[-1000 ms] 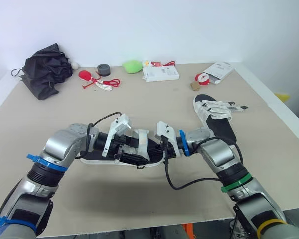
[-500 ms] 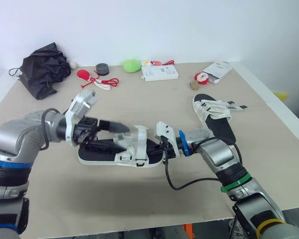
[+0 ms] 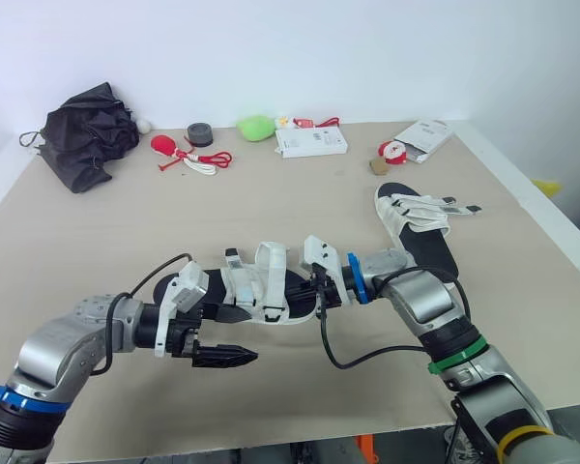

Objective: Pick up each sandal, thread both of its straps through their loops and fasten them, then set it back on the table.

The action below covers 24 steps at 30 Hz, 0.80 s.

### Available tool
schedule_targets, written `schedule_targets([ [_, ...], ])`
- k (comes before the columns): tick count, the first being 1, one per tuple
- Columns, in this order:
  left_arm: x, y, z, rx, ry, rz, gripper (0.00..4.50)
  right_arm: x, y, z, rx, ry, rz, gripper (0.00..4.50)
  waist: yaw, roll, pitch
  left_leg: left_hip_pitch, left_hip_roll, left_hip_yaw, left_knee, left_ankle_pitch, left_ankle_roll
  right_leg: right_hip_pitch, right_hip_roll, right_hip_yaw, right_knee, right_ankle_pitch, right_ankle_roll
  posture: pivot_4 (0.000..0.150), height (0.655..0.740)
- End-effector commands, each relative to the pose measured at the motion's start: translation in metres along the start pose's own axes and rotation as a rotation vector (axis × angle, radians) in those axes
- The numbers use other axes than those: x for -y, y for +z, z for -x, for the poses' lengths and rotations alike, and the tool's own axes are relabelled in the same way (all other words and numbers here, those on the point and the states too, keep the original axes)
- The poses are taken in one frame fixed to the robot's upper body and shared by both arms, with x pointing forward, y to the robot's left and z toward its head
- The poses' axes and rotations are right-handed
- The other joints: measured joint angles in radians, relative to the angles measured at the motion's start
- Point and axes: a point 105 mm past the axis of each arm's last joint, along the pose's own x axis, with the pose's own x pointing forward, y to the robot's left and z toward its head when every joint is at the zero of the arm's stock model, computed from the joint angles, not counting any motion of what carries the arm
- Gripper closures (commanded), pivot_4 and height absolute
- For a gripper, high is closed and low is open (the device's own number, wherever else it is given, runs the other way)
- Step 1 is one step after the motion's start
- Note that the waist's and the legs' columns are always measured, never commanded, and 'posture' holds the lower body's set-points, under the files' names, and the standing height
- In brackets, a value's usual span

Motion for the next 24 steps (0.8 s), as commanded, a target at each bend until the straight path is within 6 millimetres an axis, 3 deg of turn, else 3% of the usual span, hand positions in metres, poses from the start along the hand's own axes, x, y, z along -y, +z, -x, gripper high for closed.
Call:
schedule_targets([
  [1, -0.002, -0.003, -0.001, 0.012, 0.051, 0.004, 0.1, -0.004, -0.014, -0.006, -0.042, 0.009, -0.037, 4.5, 0.0, 0.0, 0.0, 0.0, 0.0, 0.0, 0.0, 0.0, 0.0, 0.0, 0.0, 0.0, 0.0, 0.0, 0.0, 0.15, 0.74],
  [10, -0.014, -0.004, -0.014, 0.124, 0.129, 0.043, 0.1, -0.006, -0.014, -0.007, -0.035, 0.005, -0.044, 4.5, 0.001, 0.0, 0.0, 0.0, 0.0, 0.0, 0.0, 0.0, 0.0, 0.0, 0.0, 0.0, 0.0, 0.0, 0.0, 0.15, 0.74],
  [19, -0.015, -0.001, -0.024, 0.159, 0.095, 0.064, 0.1, -0.007, -0.014, -0.007, -0.031, 0.003, -0.049, 4.5, 0.003, 0.0, 0.0, 0.0, -0.001, 0.0, 0.002, 0.0, 0.001, 0.001, -0.002, 0.0, 0.0, 0.0, 0.0, 0.15, 0.74],
  [24, -0.009, 0.012, -0.032, 0.212, 0.024, 0.098, 0.1, -0.007, -0.014, -0.007, -0.032, 0.0, -0.051, 4.5, 0.008, 0.0, 0.0, 0.0, -0.004, 0.0, 0.002, 0.002, 0.004, 0.002, -0.004, 0.0, -0.001, 0.001, 0.001, 0.15, 0.74],
])
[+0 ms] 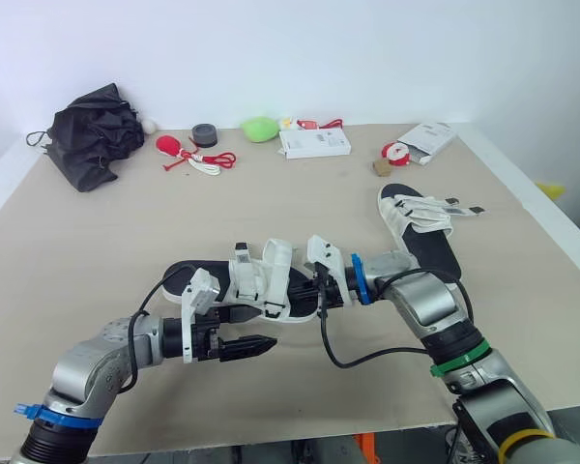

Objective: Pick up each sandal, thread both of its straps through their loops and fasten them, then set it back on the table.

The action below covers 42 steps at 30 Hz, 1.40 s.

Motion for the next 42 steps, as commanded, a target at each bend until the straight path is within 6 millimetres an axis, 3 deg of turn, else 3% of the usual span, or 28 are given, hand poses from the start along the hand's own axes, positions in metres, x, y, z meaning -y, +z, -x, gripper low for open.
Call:
schedule_targets([
  [1, 0.01, 0.019, -0.01, 0.06, -0.073, -0.023, 0.1, -0.009, -0.011, -0.011, -0.036, 0.039, -0.025, 4.5, 0.002, 0.0, 0.0, 0.0, 0.0, 0.0, 0.0, 0.0, 0.001, 0.0, -0.001, 0.0, 0.0, 0.001, 0.0, 0.15, 0.74],
  [8, 0.019, 0.02, -0.009, 0.03, -0.139, -0.006, 0.1, -0.008, -0.011, -0.01, -0.039, 0.036, -0.025, 4.5, -0.003, 0.0, 0.0, -0.002, -0.001, 0.001, 0.0, 0.001, 0.001, -0.001, -0.001, 0.001, -0.003, 0.003, 0.001, 0.15, 0.74],
  [10, 0.02, 0.016, -0.007, -0.002, -0.155, -0.007, 0.64, -0.008, -0.011, -0.01, -0.039, 0.037, -0.023, 4.5, -0.004, 0.0, 0.0, -0.002, -0.001, 0.0, -0.002, 0.0, 0.001, -0.001, 0.0, 0.001, -0.003, 0.004, 0.002, 0.15, 0.74],
  [17, 0.012, 0.011, -0.006, -0.052, -0.117, -0.028, 0.64, -0.008, -0.01, -0.01, -0.04, 0.036, -0.02, 4.5, -0.006, 0.0, 0.0, -0.002, 0.001, -0.001, -0.003, -0.001, -0.001, -0.002, 0.002, 0.0, -0.003, 0.002, 0.0, 0.15, 0.74],
  [20, 0.002, 0.012, -0.016, -0.055, -0.06, -0.004, 1.49, -0.008, -0.009, -0.01, -0.039, 0.035, -0.019, 4.5, -0.004, 0.0, 0.0, -0.002, 0.001, -0.001, -0.003, -0.001, -0.001, -0.001, 0.002, 0.0, -0.003, 0.002, 0.0, 0.15, 0.74],
  [25, -0.003, 0.014, -0.025, -0.094, -0.034, 0.041, 3.75, -0.008, -0.011, -0.009, -0.04, 0.031, -0.02, 4.5, -0.005, 0.0, 0.0, -0.002, 0.001, -0.001, -0.002, -0.001, -0.001, -0.001, 0.002, 0.0, -0.003, 0.003, 0.001, 0.15, 0.74],
  [27, -0.001, 0.015, -0.023, -0.114, -0.04, 0.053, 4.39, -0.008, -0.011, -0.009, -0.039, 0.029, -0.021, 4.5, -0.005, 0.0, 0.0, -0.002, 0.001, -0.001, -0.002, -0.001, -0.001, -0.001, 0.002, 0.0, -0.003, 0.003, 0.001, 0.15, 0.74],
  [32, 0.011, 0.018, -0.013, -0.171, -0.099, 0.104, 4.39, -0.007, -0.01, -0.008, -0.037, 0.025, -0.02, 4.5, -0.006, 0.0, 0.0, -0.002, 0.001, -0.001, -0.003, -0.001, -0.001, -0.001, 0.003, 0.0, -0.003, 0.002, 0.001, 0.15, 0.74],
  [36, 0.037, 0.019, 0.007, -0.299, -0.244, 0.161, 4.39, -0.007, -0.009, -0.01, -0.034, 0.027, -0.015, 4.5, -0.008, 0.0, 0.0, -0.002, 0.001, -0.001, -0.003, -0.001, -0.001, -0.002, 0.003, 0.0, -0.003, 0.002, 0.0, 0.15, 0.74],
  [42, 0.061, 0.043, 0.022, -0.357, -0.396, 0.187, 4.39, -0.005, -0.008, -0.01, -0.037, 0.027, -0.009, 4.5, -0.009, -0.002, 0.001, -0.004, 0.003, -0.002, -0.003, -0.002, -0.002, -0.004, 0.005, -0.001, -0.003, 0.001, -0.001, 0.15, 0.74],
])
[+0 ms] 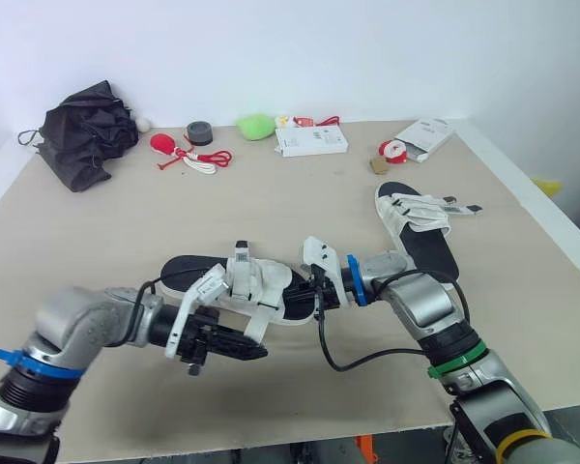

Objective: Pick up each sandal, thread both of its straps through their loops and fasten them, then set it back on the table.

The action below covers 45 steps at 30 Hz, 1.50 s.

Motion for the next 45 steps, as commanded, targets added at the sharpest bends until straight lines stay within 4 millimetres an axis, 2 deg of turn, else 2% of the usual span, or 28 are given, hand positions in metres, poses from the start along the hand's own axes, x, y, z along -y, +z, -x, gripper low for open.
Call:
schedule_targets([
  [1, 0.025, 0.016, 0.0, -0.007, -0.118, -0.048, 4.39, 0.0, -0.013, -0.004, -0.048, 0.004, -0.031, 4.5, -0.001, 0.0, 0.0, 0.0, 0.0, 0.0, 0.0, 0.0, 0.0, 0.0, 0.0, 0.0, 0.0, 0.0, 0.0, 0.15, 0.74],
  [5, 0.036, 0.041, -0.004, 0.033, -0.173, -0.102, 4.39, -0.001, -0.013, -0.004, -0.048, 0.004, -0.03, 4.5, -0.002, 0.0, 0.0, -0.001, 0.0, 0.0, 0.0, 0.0, 0.0, 0.0, 0.0, 0.001, 0.0, 0.0, 0.0, 0.15, 0.74],
  [7, 0.035, 0.055, -0.002, 0.075, -0.166, -0.116, 4.39, -0.001, -0.013, -0.004, -0.049, 0.003, -0.03, 4.5, -0.002, 0.0, 0.0, -0.001, 0.0, 0.001, 0.0, 0.0, 0.0, -0.002, 0.001, 0.002, 0.0, 0.0, 0.0, 0.15, 0.74],
  [9, 0.025, 0.072, 0.003, 0.153, -0.131, -0.087, 4.39, -0.001, -0.014, -0.003, -0.051, 0.003, -0.03, 4.5, 0.0, 0.0, 0.0, -0.002, 0.0, 0.0, 0.0, 0.0, 0.0, -0.003, 0.002, 0.002, 0.0, 0.0, 0.0, 0.15, 0.74],
  [11, 0.005, 0.096, 0.012, 0.279, -0.083, -0.006, 4.39, -0.001, -0.014, -0.003, -0.052, 0.002, -0.031, 4.5, 0.0, -0.001, 0.001, -0.003, 0.001, 0.0, 0.001, 0.0, -0.001, -0.003, 0.003, 0.002, 0.001, 0.0, 0.0, 0.15, 0.74],
  [13, -0.013, 0.11, 0.018, 0.372, -0.036, 0.074, 4.39, 0.0, -0.014, -0.003, -0.053, 0.001, -0.031, 4.5, 0.002, -0.001, 0.001, -0.002, 0.0, 0.0, 0.002, 0.0, -0.001, -0.003, 0.002, 0.001, 0.002, 0.0, 0.001, 0.15, 0.74],
  [15, -0.036, 0.116, 0.021, 0.423, 0.047, 0.162, 4.39, 0.0, -0.014, -0.003, -0.051, 0.001, -0.031, 4.5, 0.0, -0.001, 0.001, -0.003, 0.0, 0.0, 0.003, 0.001, -0.001, -0.003, 0.002, 0.002, 0.002, 0.001, 0.002, 0.15, 0.74],
  [17, -0.058, 0.111, 0.019, 0.422, 0.133, 0.254, 4.39, 0.0, -0.014, -0.003, -0.052, 0.0, -0.032, 4.5, -0.001, -0.001, 0.001, -0.003, -0.001, 0.001, 0.003, 0.001, -0.001, -0.003, 0.001, 0.002, 0.002, 0.002, 0.003, 0.15, 0.74],
  [21, -0.078, 0.099, 0.006, 0.366, 0.189, 0.345, 4.39, 0.0, -0.014, -0.003, -0.05, -0.002, -0.034, 4.5, 0.0, -0.001, 0.001, -0.003, -0.002, 0.001, 0.003, 0.001, -0.001, -0.003, -0.001, 0.002, 0.002, 0.002, 0.003, 0.15, 0.74],
  [24, -0.089, 0.088, -0.005, 0.316, 0.219, 0.369, 3.48, 0.0, -0.014, -0.002, -0.047, -0.004, -0.035, 4.5, 0.0, -0.001, 0.001, -0.002, -0.003, 0.001, 0.003, 0.002, -0.003, -0.003, -0.002, 0.002, 0.002, 0.002, 0.003, 0.15, 0.74],
  [29, -0.089, 0.086, -0.017, 0.302, 0.172, 0.375, 1.12, -0.001, -0.014, -0.002, -0.046, -0.007, -0.038, 4.5, 0.001, -0.001, 0.0, -0.001, -0.004, 0.001, 0.003, 0.002, -0.003, -0.001, -0.003, 0.002, 0.002, 0.003, 0.003, 0.15, 0.74],
  [32, -0.094, 0.087, -0.022, 0.303, 0.181, 0.383, 0.01, -0.001, -0.015, -0.003, -0.045, -0.008, -0.041, 4.5, 0.002, -0.001, 0.0, -0.001, -0.004, 0.0, 0.003, 0.002, -0.003, 0.0, -0.004, 0.002, 0.002, 0.003, 0.003, 0.15, 0.74],
  [38, -0.129, 0.081, -0.015, 0.336, 0.365, 0.416, 0.01, -0.001, -0.015, -0.004, -0.043, -0.012, -0.049, 4.5, 0.002, 0.0, -0.001, 0.004, -0.006, -0.001, 0.003, 0.003, -0.002, 0.006, -0.005, 0.0, 0.002, 0.003, 0.004, 0.15, 0.74],
  [41, -0.134, 0.105, -0.007, 0.477, 0.363, 0.422, 0.01, -0.002, -0.015, -0.004, -0.042, -0.012, -0.051, 4.5, 0.006, 0.001, -0.002, 0.006, -0.006, -0.002, 0.003, 0.004, 0.0, 0.009, -0.006, 0.0, 0.002, 0.004, 0.006, 0.15, 0.74],
  [45, -0.123, 0.145, 0.004, 0.669, 0.268, 0.433, 0.01, -0.002, -0.016, -0.005, -0.042, -0.012, -0.052, 4.5, 0.006, 0.0, -0.001, 0.006, -0.008, -0.004, 0.003, 0.008, 0.002, 0.009, -0.008, -0.002, 0.002, 0.007, 0.009, 0.15, 0.74],
])
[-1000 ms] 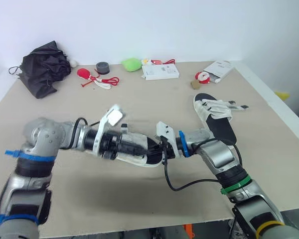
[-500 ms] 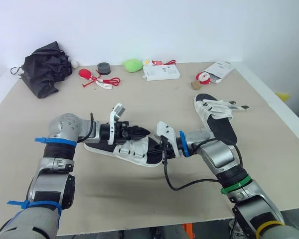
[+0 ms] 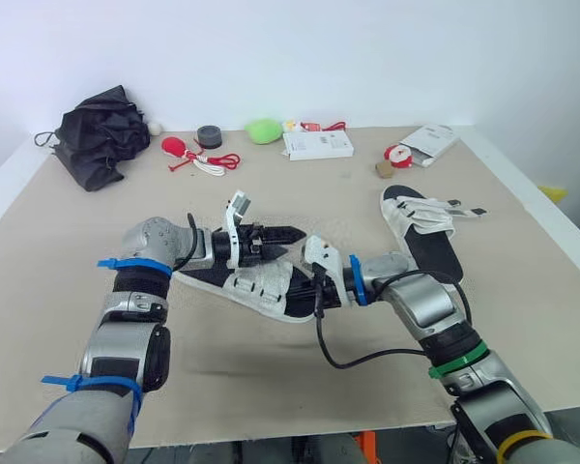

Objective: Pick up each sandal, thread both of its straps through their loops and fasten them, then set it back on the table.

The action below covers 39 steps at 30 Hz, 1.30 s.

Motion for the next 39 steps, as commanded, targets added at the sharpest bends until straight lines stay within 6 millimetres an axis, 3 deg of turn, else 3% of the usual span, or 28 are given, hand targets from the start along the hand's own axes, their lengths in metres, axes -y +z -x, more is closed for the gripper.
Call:
schedule_targets([
  [1, 0.017, 0.03, 0.001, 0.138, -0.056, 0.047, 0.01, -0.007, -0.012, -0.006, -0.035, 0.031, -0.032, 4.5, -0.002, -0.001, 0.001, -0.001, 0.0, 0.0, 0.0, 0.0, 0.0, -0.001, 0.0, 0.0, 0.0, 0.0, 0.001, 0.15, 0.74],
  [6, 0.059, 0.053, 0.023, 0.213, -0.228, 0.032, 0.01, -0.006, -0.01, -0.004, -0.026, 0.028, -0.032, 4.5, -0.009, -0.002, 0.002, -0.008, 0.0, 0.0, -0.001, -0.002, -0.002, -0.006, 0.001, 0.001, -0.003, 0.0, 0.0, 0.15, 0.74],
  [10, 0.07, 0.047, 0.047, 0.184, -0.226, -0.146, 0.01, -0.001, -0.001, 0.003, -0.003, 0.002, -0.018, 4.5, -0.011, -0.002, 0.002, -0.008, 0.001, 0.001, -0.003, -0.003, -0.005, -0.008, 0.003, 0.003, -0.003, -0.002, -0.001, 0.15, 0.74],
  [14, 0.076, 0.03, 0.08, 0.125, -0.221, -0.415, 0.01, -0.003, 0.021, 0.02, 0.06, -0.016, 0.018, 4.5, -0.01, -0.001, 0.003, -0.008, 0.001, 0.001, -0.004, -0.003, -0.008, -0.009, 0.002, 0.003, -0.003, -0.002, -0.002, 0.15, 0.74],
  [17, 0.065, 0.014, 0.103, 0.071, -0.175, -0.664, 0.01, -0.011, 0.034, 0.04, 0.087, -0.025, 0.048, 4.5, -0.006, -0.001, 0.004, -0.011, 0.0, 0.002, -0.004, -0.003, -0.009, -0.014, 0.001, 0.004, -0.002, -0.002, -0.003, 0.15, 0.74],
  [21, 0.05, 0.0, 0.121, 0.008, -0.15, -0.777, 0.01, -0.02, 0.038, 0.06, 0.093, -0.046, 0.07, 4.5, 0.003, -0.001, 0.004, -0.014, 0.0, 0.002, -0.005, -0.003, -0.009, -0.016, 0.001, 0.002, -0.002, -0.003, -0.007, 0.15, 0.74],
  [24, 0.014, -0.021, 0.137, -0.152, -0.048, -0.95, 0.01, -0.03, 0.043, 0.081, 0.118, -0.082, 0.085, 4.5, 0.004, -0.001, 0.004, -0.015, 0.0, 0.002, -0.005, -0.004, -0.007, -0.017, 0.001, 0.002, -0.003, -0.004, -0.007, 0.15, 0.74],
  [26, 0.002, -0.031, 0.142, -0.207, -0.04, -0.984, 0.01, -0.047, 0.049, 0.095, 0.158, -0.077, 0.092, 4.5, 0.01, 0.0, 0.005, -0.015, 0.0, 0.002, -0.007, -0.005, -0.006, -0.018, 0.001, 0.003, -0.003, -0.005, -0.009, 0.15, 0.74],
  [32, -0.019, -0.051, 0.141, -0.32, -0.071, -1.09, 0.01, -0.074, 0.047, 0.108, 0.214, -0.122, 0.055, 4.5, 0.024, -0.003, 0.005, -0.019, 0.001, 0.0, -0.008, -0.005, -0.006, -0.02, 0.002, 0.0, -0.004, -0.007, -0.008, 0.15, 0.74],
  [39, -0.014, -0.044, 0.114, -0.261, -0.156, -1.144, 0.01, -0.087, 0.039, 0.101, 0.206, -0.169, 0.01, 4.5, 0.026, -0.003, 0.006, -0.023, 0.002, -0.001, 0.001, -0.006, -0.003, -0.019, 0.002, -0.002, -0.004, -0.005, -0.003, 0.15, 0.74],
])
